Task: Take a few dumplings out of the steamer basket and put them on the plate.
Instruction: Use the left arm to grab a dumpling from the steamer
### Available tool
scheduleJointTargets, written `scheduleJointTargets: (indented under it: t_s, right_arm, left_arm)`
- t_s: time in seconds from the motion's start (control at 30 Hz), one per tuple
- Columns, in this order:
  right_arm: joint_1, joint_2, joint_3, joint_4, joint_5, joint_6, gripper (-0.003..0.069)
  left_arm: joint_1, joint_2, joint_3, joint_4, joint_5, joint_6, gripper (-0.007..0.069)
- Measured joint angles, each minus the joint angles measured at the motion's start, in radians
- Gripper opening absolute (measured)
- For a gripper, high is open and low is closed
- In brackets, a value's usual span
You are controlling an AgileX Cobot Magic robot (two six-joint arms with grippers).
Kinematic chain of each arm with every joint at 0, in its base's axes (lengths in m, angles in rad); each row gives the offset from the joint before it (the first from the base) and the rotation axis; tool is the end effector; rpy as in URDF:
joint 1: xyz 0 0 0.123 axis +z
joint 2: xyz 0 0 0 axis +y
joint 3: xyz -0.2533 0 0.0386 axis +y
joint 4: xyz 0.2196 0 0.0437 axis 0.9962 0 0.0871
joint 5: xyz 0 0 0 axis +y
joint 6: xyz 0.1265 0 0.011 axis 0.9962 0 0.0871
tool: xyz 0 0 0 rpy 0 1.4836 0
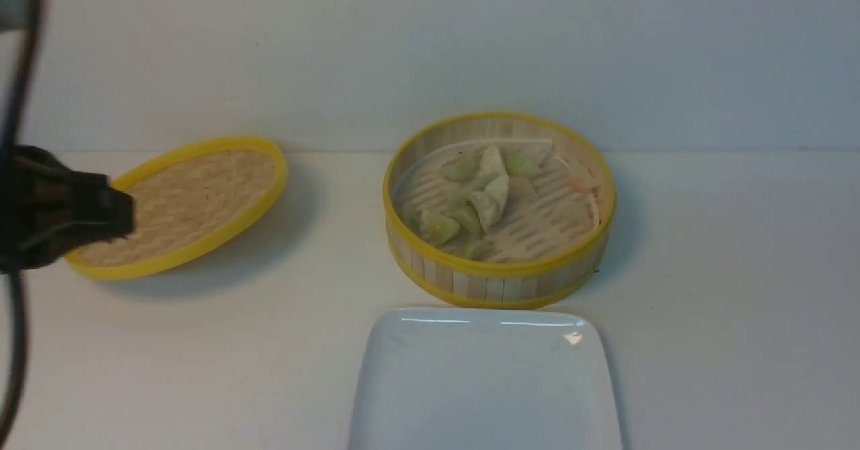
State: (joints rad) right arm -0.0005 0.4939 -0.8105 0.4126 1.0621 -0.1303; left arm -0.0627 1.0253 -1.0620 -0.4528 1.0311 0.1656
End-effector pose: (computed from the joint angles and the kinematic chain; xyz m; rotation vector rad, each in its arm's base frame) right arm 0.0871 0.0444 0.3178 -0.1147 2.1759 0.4363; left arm 0.1929 -0.0599 0.3221 0.1542 2.4099 -0.5314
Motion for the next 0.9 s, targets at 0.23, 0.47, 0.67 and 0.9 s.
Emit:
scheduleJointTargets:
  t_s: [0.23, 0.47, 0.67, 0.9]
  right_arm:
    - [-0.001, 0.222, -0.085, -0.233, 0.192, 0.033, -0.0015]
    - [-0.001, 0.244, -0.088, -0.172, 0.199, 0.034, -0.0015]
    - [-0.001, 0.244, -0.088, -0.134, 0.200, 0.037, -0.0015]
    - [-0.001, 0.244, -0.088, -0.123, 0.201, 0.037, -0.0015]
  left_arm:
    - [-0.117, 0.272, -0.066, -0.046, -0.068, 0.154, -0.0006]
    - [-0.318, 0.574, -0.340, -0.008, -0.119, 0.169, -0.0006]
    - [-0.404, 0.844, -0.595, 0.104, -0.097, 0.176, -0.0002]
    - [-0.449, 1.081, -0.778, 0.275, -0.112, 0.167, 0.0149]
